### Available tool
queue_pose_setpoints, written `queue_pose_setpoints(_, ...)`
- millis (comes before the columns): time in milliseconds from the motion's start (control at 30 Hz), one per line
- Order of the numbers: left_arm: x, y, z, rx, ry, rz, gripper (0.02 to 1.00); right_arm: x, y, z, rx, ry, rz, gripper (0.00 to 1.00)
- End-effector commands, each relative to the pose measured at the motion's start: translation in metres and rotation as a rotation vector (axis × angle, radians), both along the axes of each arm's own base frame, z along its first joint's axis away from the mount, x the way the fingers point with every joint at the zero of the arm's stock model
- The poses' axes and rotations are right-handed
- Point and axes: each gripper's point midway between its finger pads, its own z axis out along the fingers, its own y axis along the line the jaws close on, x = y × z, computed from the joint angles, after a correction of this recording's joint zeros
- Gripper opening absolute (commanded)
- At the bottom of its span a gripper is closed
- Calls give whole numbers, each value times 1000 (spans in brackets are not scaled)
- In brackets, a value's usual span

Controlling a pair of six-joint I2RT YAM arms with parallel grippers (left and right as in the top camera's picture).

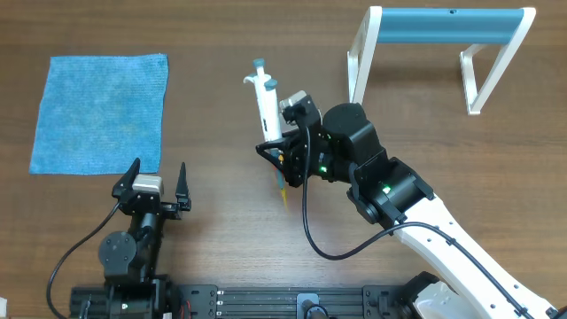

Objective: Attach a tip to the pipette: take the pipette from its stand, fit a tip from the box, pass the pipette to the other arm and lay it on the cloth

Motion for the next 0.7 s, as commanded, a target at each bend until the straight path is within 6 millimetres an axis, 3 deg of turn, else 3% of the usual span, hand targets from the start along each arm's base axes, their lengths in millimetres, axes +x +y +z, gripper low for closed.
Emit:
queue_pose_setpoints(33, -4, -27, 3, -156, 7, -148, 840, -1, 5, 16, 81, 62, -25, 73)
queue_pose_setpoints(67, -16, -64, 10, -472, 78, -355, 840, 1, 6, 21, 115, 95, -47, 73)
queue_pose_setpoints(100, -27, -83, 7, -733, 206, -447, 840, 2, 7, 23, 137, 125, -64, 73)
queue_pose_setpoints(133, -40, -100, 4, -1118, 424, -492, 840, 2, 7, 23, 156, 166, -83, 73)
queue_pose_setpoints(233, -35, -95, 5, -1552, 562, -363, 840, 0, 6, 19, 147, 191, -88, 75)
queue_pose_setpoints(333, -39, -95, 59, -1531, 396, -541, 840, -34, 19, 25, 192, 269, 107, 75)
queue_pose_setpoints(400, -46, -109, 65, -1480, 503, -614, 840, -52, 19, 20, 183, 342, 176, 75)
queue_pose_setpoints(433, -47, -115, 84, -1407, 504, -685, 840, -56, 19, 20, 184, 359, 196, 75)
queue_pose_setpoints(600, -16, -142, 149, -1044, 718, -1020, 836, -62, 20, 23, 191, 345, 244, 77)
queue_pose_setpoints(700, 14, -149, 165, -990, 727, -1101, 838, -58, 23, 30, 212, 298, 252, 75)
